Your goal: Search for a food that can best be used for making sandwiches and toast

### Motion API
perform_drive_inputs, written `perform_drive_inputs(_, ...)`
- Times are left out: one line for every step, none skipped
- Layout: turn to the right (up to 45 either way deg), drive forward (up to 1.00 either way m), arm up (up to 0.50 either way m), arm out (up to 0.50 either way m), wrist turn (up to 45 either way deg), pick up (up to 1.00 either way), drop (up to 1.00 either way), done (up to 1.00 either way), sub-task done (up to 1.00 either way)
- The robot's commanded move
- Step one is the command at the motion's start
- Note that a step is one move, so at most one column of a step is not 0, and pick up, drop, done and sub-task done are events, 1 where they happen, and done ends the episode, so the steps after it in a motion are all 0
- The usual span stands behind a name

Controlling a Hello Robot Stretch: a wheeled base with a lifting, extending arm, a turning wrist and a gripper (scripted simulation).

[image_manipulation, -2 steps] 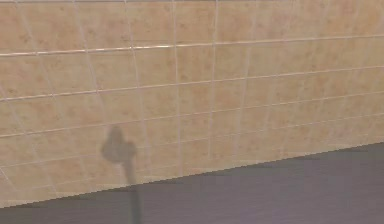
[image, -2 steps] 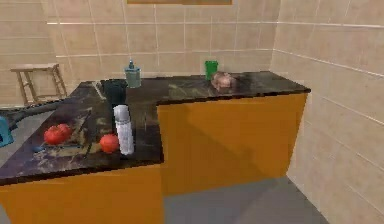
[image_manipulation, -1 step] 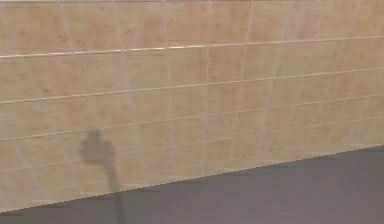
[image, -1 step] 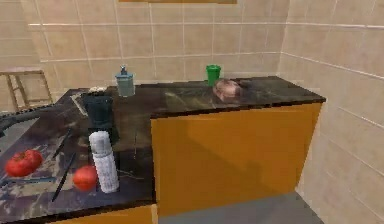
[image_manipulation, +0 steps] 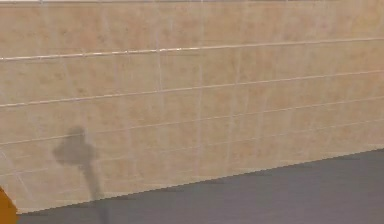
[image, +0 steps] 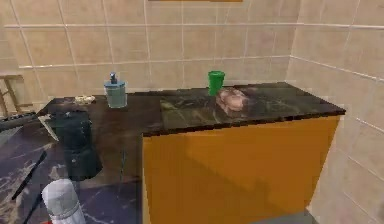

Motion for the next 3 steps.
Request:
perform_drive_inputs(45.0,0.00,0.00,0.00,0.0,0.00,0.00,0.00,0.00)
perform_drive_inputs(45.0,0.00,0.00,0.00,0.0,0.00,0.00,0.00,0.00)
perform_drive_inputs(45.0,0.00,0.00,0.00,0.0,0.00,0.00,0.00,0.00)
